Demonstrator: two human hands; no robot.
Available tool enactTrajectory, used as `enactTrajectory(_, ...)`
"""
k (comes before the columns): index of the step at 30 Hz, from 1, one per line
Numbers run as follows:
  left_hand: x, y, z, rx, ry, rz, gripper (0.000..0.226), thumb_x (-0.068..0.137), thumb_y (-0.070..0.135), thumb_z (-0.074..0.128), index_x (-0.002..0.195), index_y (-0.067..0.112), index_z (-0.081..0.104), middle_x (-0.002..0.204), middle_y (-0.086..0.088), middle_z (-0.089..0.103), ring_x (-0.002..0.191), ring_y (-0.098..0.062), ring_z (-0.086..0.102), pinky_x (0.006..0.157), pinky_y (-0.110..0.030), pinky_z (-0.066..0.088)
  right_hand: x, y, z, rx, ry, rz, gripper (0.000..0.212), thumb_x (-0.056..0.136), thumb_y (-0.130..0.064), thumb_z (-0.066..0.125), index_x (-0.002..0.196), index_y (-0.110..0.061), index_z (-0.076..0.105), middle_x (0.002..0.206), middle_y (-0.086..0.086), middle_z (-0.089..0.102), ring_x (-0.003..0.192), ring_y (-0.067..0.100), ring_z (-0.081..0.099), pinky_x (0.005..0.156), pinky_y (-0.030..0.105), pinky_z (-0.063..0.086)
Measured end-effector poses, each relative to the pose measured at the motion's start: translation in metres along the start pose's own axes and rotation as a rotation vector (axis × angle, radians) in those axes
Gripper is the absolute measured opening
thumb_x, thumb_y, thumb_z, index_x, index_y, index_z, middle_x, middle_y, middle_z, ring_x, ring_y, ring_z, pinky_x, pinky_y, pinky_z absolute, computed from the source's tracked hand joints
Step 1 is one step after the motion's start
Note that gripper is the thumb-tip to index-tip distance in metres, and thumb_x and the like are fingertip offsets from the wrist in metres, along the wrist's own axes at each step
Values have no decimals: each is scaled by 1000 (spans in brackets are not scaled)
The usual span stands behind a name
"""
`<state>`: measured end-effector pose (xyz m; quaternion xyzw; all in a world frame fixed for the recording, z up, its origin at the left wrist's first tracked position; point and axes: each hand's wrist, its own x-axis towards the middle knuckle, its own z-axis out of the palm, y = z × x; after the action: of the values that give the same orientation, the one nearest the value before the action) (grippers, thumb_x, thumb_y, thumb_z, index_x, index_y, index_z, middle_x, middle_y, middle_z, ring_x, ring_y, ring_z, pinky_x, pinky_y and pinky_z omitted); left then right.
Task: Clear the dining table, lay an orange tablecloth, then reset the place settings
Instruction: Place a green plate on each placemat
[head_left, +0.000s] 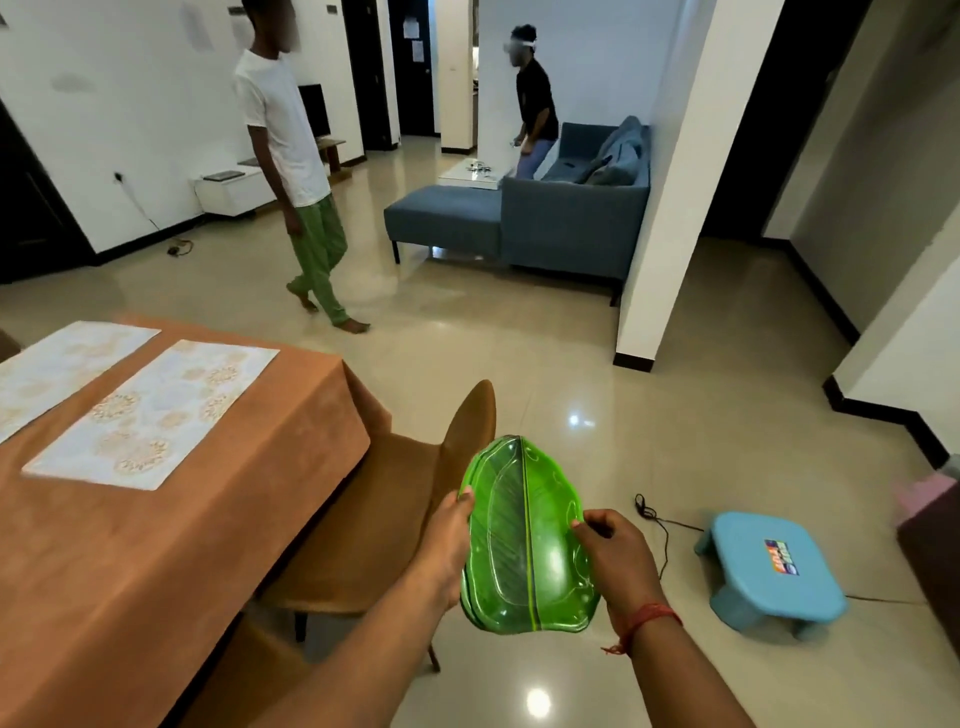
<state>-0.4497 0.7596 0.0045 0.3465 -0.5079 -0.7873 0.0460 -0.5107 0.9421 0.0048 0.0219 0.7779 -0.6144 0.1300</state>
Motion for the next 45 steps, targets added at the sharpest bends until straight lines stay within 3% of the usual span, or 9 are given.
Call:
enactTrajectory(4,85,53,33,8,3,37,24,107,32,42,117,18,60,107,-15,72,95,-32,71,79,-47,59,85,-39,14,34,-7,-24,12,91,-10,65,88,-20,70,90,0,73,84,17,66,76,31,51)
enactTrajectory(8,165,88,66,3,-3,43,26,107,34,42,117,20,61,107,-14,73,91,-29,73,64,-39,60,174,-63,22,43,-26,-41,14,92,-10,64,92,-22,71,94,-1,73,90,19,67,85,37,53)
enactTrajectory(11,227,107,90,-7,22,57,27,107,32,41,117,18,61,107,-16,73,93,-32,72,72,-45,61,244,-75,29,30,-70,-35,13,93,-10,62,94,-20,71,94,0,74,91,21,68,86,40,53)
enactTrajectory(14,288,126,106,-22,63,65,25,107,33,42,117,19,60,111,-16,71,101,-34,70,89,-57,56,320,-87,41,1,-145,-55,12,93,-9,62,94,-16,72,94,3,73,92,24,68,87,42,54)
enactTrajectory(22,435,202,125,-272,315,121,26,107,32,42,118,15,59,114,-22,70,106,-41,67,93,-64,52,529,-169,103,-134,-517,-118,9,92,-10,64,91,-14,72,92,10,73,93,32,68,88,47,54)
enactTrajectory(28,517,246,92,-489,600,190,27,108,33,40,122,18,57,113,-16,71,101,-35,70,80,-49,59,631,-209,217,-209,-785,-165,16,94,-11,63,105,-18,71,101,-1,74,98,19,69,89,40,55)
enactTrajectory(32,577,272,54,-564,770,255,27,108,36,40,120,21,58,111,-13,72,100,-33,71,78,-48,60,681,-215,286,-309,-899,-261,17,90,-10,66,105,-19,66,101,-1,71,96,21,66,88,45,54)
enactTrajectory(37,642,309,22,-633,929,303,24,106,40,42,112,28,62,104,-6,75,95,-25,73,73,-44,62,744,-239,356,-382,-1040,-254,19,90,-11,66,99,-28,64,92,1,69,80,21,69,67,39,60)
enactTrajectory(45,691,366,-43,-747,1226,378,25,106,39,41,113,30,64,102,-1,76,97,-23,74,86,-50,60,796,-284,512,-469,-1339,-323,23,92,-8,64,99,-30,64,85,3,68,74,22,69,57,34,59)
